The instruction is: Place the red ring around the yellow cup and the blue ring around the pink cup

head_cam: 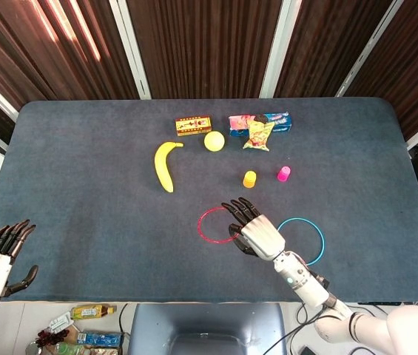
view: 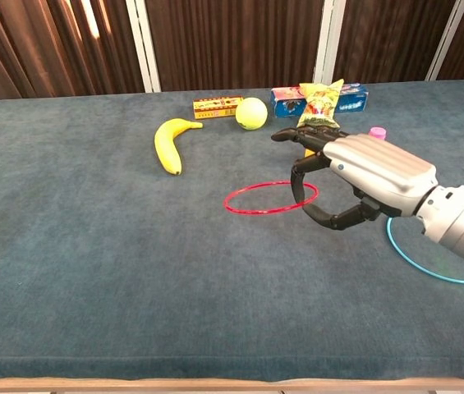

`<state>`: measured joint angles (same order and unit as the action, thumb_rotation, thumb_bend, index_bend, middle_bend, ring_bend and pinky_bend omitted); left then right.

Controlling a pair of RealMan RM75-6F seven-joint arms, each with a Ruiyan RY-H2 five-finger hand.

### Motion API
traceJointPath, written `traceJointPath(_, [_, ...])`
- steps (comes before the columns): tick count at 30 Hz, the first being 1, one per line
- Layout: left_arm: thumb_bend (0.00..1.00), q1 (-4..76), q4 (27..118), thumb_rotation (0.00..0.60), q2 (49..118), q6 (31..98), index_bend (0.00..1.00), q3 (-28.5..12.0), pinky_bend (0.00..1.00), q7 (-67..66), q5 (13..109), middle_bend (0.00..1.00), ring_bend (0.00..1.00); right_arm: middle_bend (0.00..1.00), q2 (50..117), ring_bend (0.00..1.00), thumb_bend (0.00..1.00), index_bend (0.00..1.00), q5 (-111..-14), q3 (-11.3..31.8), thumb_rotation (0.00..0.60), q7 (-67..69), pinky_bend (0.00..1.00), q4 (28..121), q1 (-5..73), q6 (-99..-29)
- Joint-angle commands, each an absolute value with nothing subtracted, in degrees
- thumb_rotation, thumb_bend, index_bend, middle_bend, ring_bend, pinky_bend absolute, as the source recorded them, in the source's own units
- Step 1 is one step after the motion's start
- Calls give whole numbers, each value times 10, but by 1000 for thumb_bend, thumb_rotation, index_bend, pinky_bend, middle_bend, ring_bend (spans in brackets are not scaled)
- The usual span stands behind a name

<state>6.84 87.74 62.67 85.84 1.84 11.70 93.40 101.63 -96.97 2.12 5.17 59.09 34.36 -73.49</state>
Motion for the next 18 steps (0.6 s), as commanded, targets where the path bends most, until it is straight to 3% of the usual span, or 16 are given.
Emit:
traceJointPath(1, [394,67,878,600,626,862,4,18,53,118,934,0,0,162,1013,0,551,916,-967,31,600,49,0,595,349,-741])
traceJointPath(13, [394,67,877,600,623,860,8,18,53,123,933,0,0,164,987,0,551,917,-949,92,600,-33,0,588,380,-761])
traceJointPath(18, [394,69,877,600,625,854,11,18,54,120,931,0,0,165,970,0,551,917,-913,119,600,-54,0,569,396,-729])
